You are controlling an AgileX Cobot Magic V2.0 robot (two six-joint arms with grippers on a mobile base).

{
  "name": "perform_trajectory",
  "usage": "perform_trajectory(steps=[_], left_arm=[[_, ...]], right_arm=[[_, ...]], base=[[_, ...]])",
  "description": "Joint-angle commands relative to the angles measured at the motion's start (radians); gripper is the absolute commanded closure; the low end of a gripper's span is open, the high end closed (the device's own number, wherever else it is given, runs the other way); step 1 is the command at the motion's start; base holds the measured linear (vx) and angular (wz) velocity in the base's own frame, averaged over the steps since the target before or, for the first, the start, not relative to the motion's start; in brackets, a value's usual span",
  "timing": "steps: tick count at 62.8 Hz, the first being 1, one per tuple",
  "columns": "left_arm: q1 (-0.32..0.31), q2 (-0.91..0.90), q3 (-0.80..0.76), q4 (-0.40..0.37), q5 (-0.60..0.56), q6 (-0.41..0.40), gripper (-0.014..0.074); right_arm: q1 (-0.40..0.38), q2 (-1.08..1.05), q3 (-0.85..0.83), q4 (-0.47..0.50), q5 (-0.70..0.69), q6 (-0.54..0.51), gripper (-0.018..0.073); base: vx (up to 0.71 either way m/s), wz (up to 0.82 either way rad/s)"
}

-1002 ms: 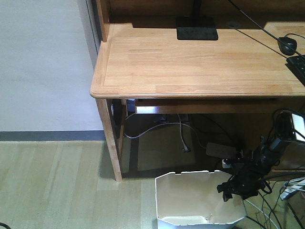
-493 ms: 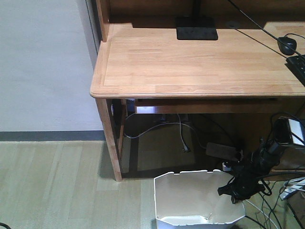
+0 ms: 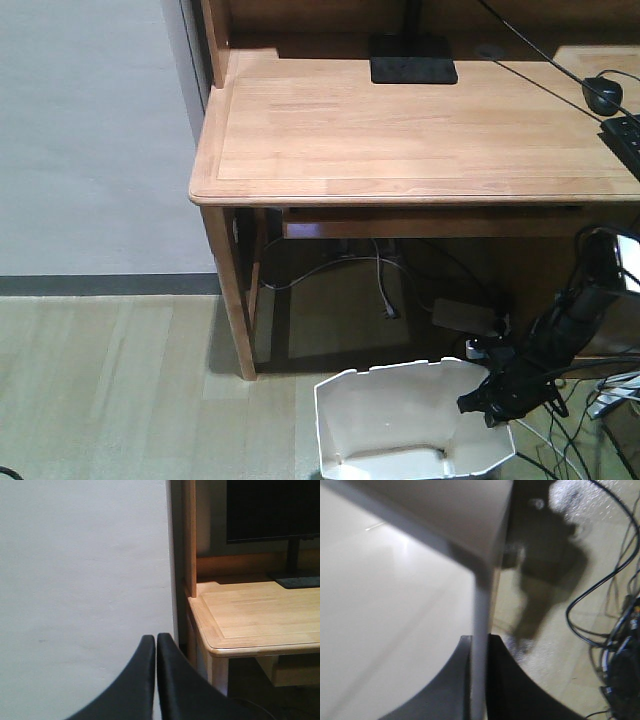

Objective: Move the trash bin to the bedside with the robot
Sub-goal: 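Lift the bin slightly and pull it out from under the desk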

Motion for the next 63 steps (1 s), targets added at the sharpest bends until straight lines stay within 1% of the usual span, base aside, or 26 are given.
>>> perform_trajectory(steps=[1,5,11,14,15,18,22,27,30,35,43,53,57,63], left_arm=[[-0.006,-0.015,0.012,-0.009,-0.074,-0.014,0.0603],[-0.006,-0.015,0.012,-0.009,-0.074,-0.014,0.0603],[-0.006,-0.015,0.012,-0.009,-0.074,-0.014,0.0603],[-0.006,-0.015,0.012,-0.009,-0.074,-0.014,0.0603],[-0.006,-0.015,0.012,-0.009,-0.074,-0.014,0.0603],[-0.006,-0.015,0.012,-0.009,-0.074,-0.014,0.0603],[-0.006,-0.015,0.012,-0.009,-0.074,-0.014,0.0603],[-0.006,-0.015,0.012,-0.009,-0.074,-0.014,0.0603],[-0.006,-0.015,0.012,-0.009,-0.074,-0.014,0.0603],[-0.006,-0.015,0.012,-0.009,-0.074,-0.014,0.0603],[-0.006,-0.015,0.012,-0.009,-0.074,-0.014,0.0603],[-0.006,-0.015,0.012,-0.009,-0.074,-0.014,0.0603],[-0.006,-0.015,0.012,-0.009,-0.074,-0.014,0.0603],[-0.006,-0.015,0.012,-0.009,-0.074,-0.014,0.0603]], right_arm=[[-0.006,-0.118,0.044,0.132,0.103,-0.203,0.0561],[-0.02,-0.148,0.065,0.224,0.161,-0.311,0.0561],[-0.051,-0.193,0.095,0.373,0.237,-0.434,0.0561],[-0.074,-0.22,0.12,0.453,0.253,-0.503,0.0561],[-0.078,-0.225,0.124,0.467,0.255,-0.513,0.0561],[-0.103,-0.258,0.149,0.557,0.263,-0.572,0.0561],[-0.132,-0.298,0.182,0.642,0.283,-0.651,0.0561],[-0.165,-0.347,0.223,0.719,0.327,-0.74,0.0561],[-0.179,-0.372,0.247,0.738,0.356,-0.772,0.0561],[-0.2,-0.423,0.289,0.755,0.388,-0.793,0.0561],[-0.199,-0.515,0.367,0.749,0.409,-0.801,0.0561],[-0.199,-0.617,0.474,0.765,0.48,-0.835,0.0561],[-0.199,-0.656,0.506,0.765,0.511,-0.835,0.0561],[-0.199,-0.716,0.548,0.764,0.522,-0.833,0.0561]], base=[[0.0,0.0],[0.0,0.0],[0.0,0.0],[0.0,0.0],[0.0,0.0],[0.0,0.0],[0.0,0.0],[0.0,0.0],[0.0,0.0],[0.0,0.0],[0.0,0.0],[0.0,0.0],[0.0,0.0],[0.0,0.0]])
